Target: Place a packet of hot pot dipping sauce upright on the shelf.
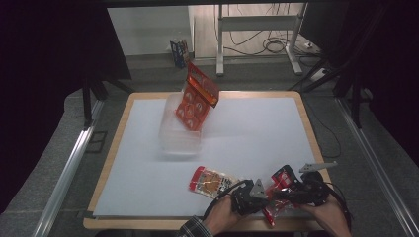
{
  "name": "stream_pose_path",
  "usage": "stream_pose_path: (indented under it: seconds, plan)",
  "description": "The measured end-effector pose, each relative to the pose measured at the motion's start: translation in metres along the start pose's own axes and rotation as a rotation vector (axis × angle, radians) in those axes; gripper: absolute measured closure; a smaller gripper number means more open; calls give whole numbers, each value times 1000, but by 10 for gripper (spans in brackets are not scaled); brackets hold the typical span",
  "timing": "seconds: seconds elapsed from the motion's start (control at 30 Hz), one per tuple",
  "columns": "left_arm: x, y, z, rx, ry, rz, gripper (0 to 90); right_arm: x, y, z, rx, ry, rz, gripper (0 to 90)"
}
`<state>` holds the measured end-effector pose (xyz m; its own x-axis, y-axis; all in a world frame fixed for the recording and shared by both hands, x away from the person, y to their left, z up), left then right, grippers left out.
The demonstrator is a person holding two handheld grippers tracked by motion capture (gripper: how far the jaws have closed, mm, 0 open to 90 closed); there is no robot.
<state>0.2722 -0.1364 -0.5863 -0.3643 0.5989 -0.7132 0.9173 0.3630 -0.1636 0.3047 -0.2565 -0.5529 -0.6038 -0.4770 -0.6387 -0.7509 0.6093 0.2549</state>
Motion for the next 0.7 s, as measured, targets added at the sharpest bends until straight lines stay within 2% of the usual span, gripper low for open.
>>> stream_pose_path:
  seconds: [0.07, 0.1, 0.23, 0.4, 0.53, 0.6, 0.7]
  plan:
    - [0, 0, 0, 0, 0, 2, 899, -3, 3, -1, 5, -2, -2, 523]
    - [1, 0, -1, 2, 0, 2, 899, -3, 3, -1, 5, -2, -2, 523]
    - [3, -2, -3, 24, -6, 6, 829, -10, 9, -7, -56, -54, 34, 640]
    - [3, -2, -11, 34, -16, -4, 780, -16, 16, -10, -86, -68, 36, 675]
    - [1, 5, -26, 31, -51, -34, 679, -23, 23, -13, -67, -78, -12, 682]
    - [1, 7, -31, 28, -71, -58, 661, -24, 23, -13, -64, -81, -18, 682]
    - [1, 12, -41, 10, -95, -70, 594, -30, 25, -15, -51, -93, -37, 686]
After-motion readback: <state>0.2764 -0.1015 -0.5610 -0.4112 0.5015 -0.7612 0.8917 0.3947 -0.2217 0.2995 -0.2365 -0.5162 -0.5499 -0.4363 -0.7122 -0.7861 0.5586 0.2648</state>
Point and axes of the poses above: each handheld gripper's, and its own axes: z roughly forward along the jaws, x roughly out of its underside, y roughly to its left, the point moved 8 cm from there along z, roughly forward along the jaws, and after that the axes turned 7 degrees about -z, right-handed, at the moved point
